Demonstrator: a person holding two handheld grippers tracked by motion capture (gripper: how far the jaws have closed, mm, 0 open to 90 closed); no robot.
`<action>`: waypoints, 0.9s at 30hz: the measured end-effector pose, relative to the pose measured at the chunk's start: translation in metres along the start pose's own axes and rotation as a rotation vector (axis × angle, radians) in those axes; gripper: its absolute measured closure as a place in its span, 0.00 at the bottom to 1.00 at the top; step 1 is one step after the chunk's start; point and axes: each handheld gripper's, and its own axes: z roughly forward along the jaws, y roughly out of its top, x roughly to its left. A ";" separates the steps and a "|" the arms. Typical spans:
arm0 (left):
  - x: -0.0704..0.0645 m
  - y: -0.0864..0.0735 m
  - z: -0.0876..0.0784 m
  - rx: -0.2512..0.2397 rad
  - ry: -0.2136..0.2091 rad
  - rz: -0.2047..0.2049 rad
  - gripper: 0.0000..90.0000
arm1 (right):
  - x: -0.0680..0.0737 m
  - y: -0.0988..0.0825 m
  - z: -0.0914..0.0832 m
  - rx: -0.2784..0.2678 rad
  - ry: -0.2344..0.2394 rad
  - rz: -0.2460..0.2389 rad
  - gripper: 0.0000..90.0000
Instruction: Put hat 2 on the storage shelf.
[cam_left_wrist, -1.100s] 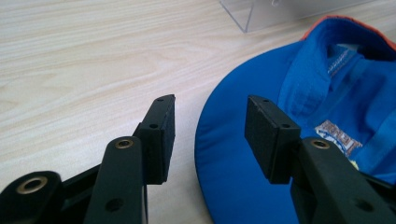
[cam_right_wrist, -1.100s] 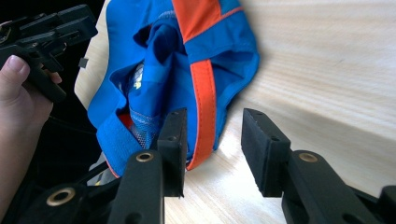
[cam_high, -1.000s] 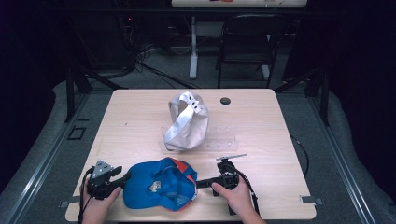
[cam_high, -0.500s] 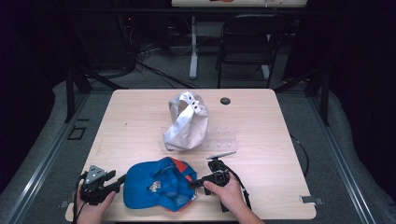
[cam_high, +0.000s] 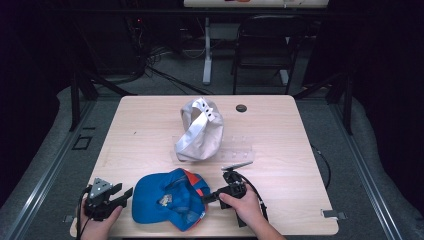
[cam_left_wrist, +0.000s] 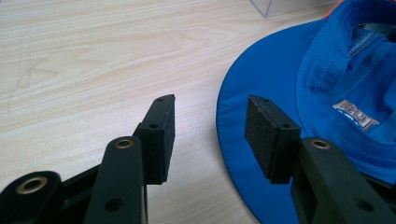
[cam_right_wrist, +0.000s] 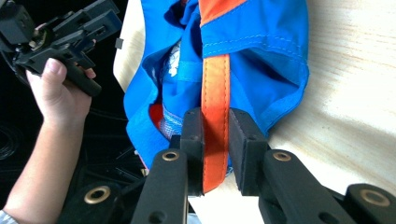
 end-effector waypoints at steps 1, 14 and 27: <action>0.000 0.000 0.000 0.000 -0.001 0.001 0.59 | 0.001 0.000 -0.001 -0.008 -0.003 0.005 0.86; -0.003 0.006 0.007 -0.001 -0.018 0.014 0.59 | -0.001 -0.005 -0.026 -0.085 0.033 0.041 0.87; -0.012 0.022 0.025 -0.002 -0.067 0.057 0.59 | -0.012 -0.019 -0.061 -0.150 0.018 0.098 0.87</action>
